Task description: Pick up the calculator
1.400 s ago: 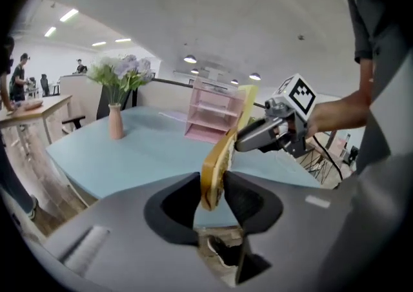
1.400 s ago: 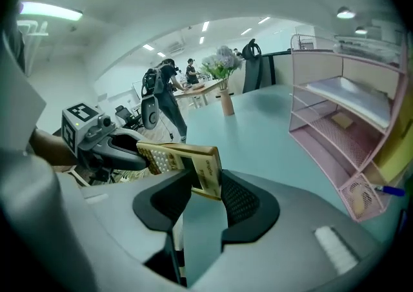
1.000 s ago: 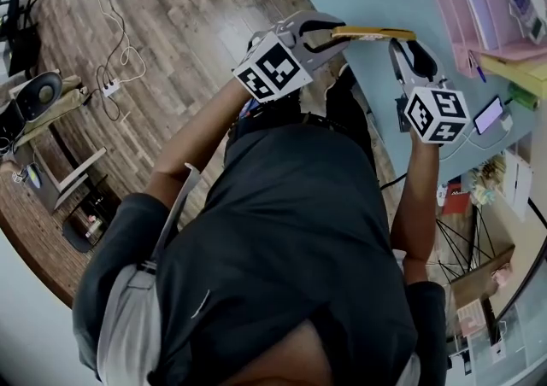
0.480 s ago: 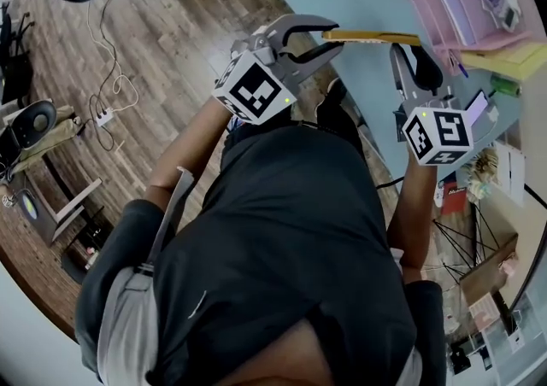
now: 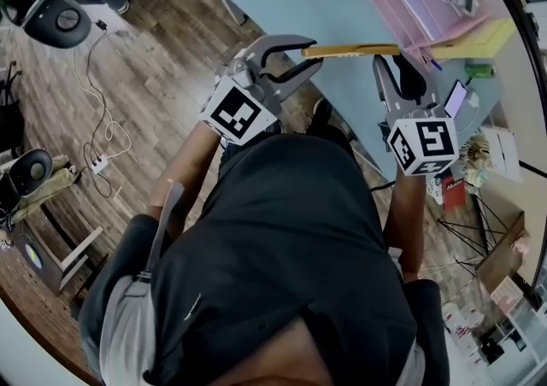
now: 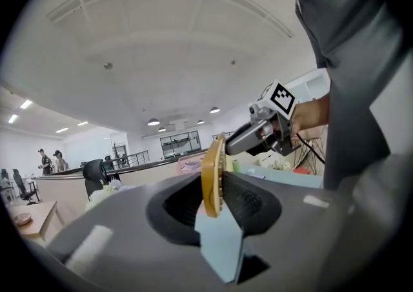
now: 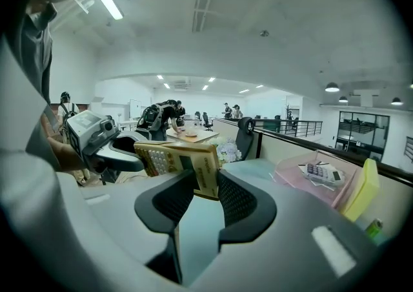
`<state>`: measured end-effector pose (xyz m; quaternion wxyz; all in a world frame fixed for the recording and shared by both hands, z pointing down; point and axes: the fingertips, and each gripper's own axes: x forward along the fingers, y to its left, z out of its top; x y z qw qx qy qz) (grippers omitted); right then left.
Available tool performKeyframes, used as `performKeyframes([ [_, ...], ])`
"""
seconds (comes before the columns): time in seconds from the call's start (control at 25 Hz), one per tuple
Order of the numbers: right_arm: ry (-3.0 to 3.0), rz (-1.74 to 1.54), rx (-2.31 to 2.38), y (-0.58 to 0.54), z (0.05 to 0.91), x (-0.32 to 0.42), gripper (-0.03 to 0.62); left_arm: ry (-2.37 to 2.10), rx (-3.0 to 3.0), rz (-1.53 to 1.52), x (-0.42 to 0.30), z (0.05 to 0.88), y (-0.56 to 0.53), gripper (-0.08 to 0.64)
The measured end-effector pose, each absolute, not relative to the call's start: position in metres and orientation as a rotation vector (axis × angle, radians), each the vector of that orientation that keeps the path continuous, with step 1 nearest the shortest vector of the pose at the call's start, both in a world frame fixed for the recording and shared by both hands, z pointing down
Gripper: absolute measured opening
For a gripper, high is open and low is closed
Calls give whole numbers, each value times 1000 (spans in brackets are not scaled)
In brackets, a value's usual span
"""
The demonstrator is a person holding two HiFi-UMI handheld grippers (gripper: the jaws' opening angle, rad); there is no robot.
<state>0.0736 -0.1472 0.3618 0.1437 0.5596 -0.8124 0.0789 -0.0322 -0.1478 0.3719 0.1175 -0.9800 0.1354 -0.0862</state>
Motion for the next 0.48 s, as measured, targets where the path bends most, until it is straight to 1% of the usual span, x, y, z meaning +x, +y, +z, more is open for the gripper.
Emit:
performKeyframes([
  [0.48,-2293,217,1662,-128,355,69,118,336,-2869,-214,-37,366,-134,157],
])
